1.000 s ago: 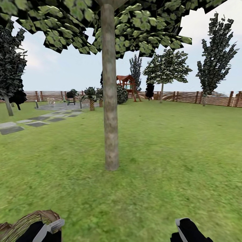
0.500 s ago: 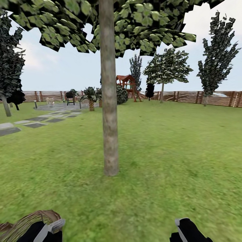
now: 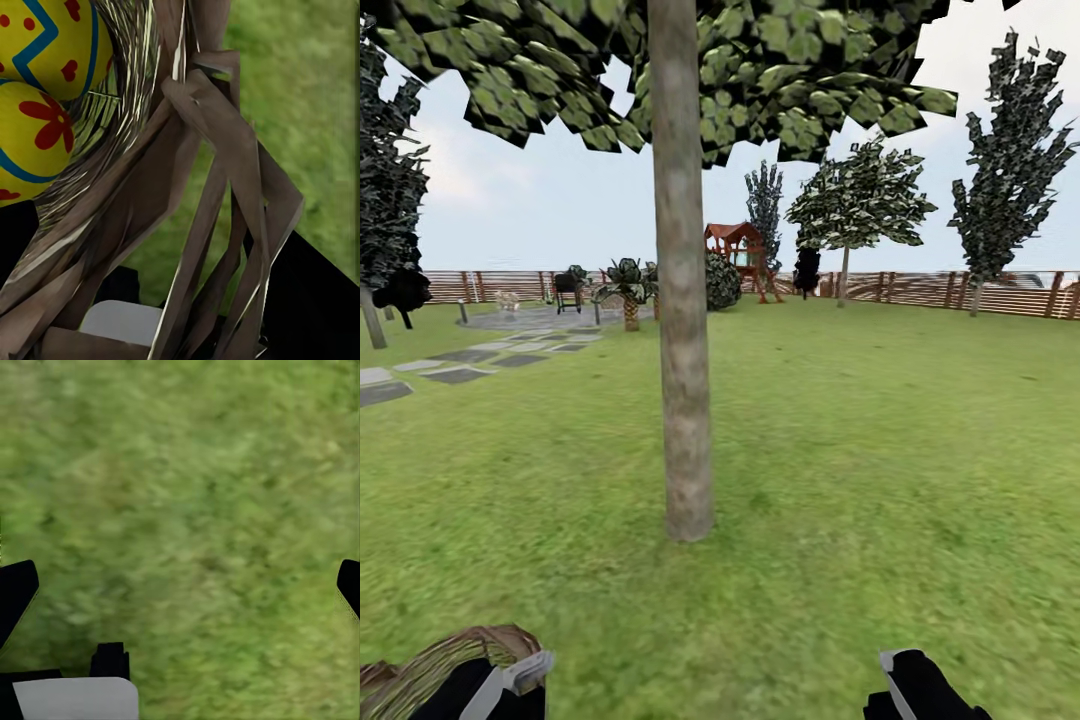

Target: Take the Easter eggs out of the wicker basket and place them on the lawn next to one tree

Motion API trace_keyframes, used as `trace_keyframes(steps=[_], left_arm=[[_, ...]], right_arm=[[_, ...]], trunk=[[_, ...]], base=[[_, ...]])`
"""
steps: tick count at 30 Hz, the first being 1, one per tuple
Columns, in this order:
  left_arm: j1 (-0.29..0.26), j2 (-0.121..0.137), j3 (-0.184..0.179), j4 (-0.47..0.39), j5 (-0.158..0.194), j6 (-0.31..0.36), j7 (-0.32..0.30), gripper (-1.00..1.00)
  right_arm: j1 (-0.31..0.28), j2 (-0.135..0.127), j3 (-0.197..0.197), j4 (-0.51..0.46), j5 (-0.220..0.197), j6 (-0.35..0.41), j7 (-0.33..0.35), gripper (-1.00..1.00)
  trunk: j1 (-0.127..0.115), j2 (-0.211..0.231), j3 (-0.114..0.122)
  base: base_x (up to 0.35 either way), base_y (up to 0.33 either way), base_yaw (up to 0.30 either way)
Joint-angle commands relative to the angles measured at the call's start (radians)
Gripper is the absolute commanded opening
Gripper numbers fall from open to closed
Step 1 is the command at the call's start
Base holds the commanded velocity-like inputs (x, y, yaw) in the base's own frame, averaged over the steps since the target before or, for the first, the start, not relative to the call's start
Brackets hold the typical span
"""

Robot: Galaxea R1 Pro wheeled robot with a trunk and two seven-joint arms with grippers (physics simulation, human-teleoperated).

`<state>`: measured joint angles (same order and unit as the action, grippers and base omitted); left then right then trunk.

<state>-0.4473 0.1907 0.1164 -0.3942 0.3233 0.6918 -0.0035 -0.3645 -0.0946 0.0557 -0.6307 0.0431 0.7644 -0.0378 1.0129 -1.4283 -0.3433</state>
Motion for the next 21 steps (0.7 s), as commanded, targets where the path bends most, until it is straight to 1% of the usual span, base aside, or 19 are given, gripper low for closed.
trace_keyframes(steps=[1,21], left_arm=[[-0.001,0.000,0.005,-0.002,-0.006,0.006,0.000,-1.00],[-0.001,-0.008,0.005,-0.002,-0.006,0.005,0.000,-1.00]], right_arm=[[-0.001,-0.001,0.006,-0.001,0.004,0.006,-0.001,1.00],[-0.001,0.000,0.005,0.002,0.003,0.006,-0.001,1.00]], trunk=[[0.001,-0.001,-0.001],[0.001,-0.001,-0.001]], base=[[0.341,0.000,0.000],[0.341,0.000,0.000]])
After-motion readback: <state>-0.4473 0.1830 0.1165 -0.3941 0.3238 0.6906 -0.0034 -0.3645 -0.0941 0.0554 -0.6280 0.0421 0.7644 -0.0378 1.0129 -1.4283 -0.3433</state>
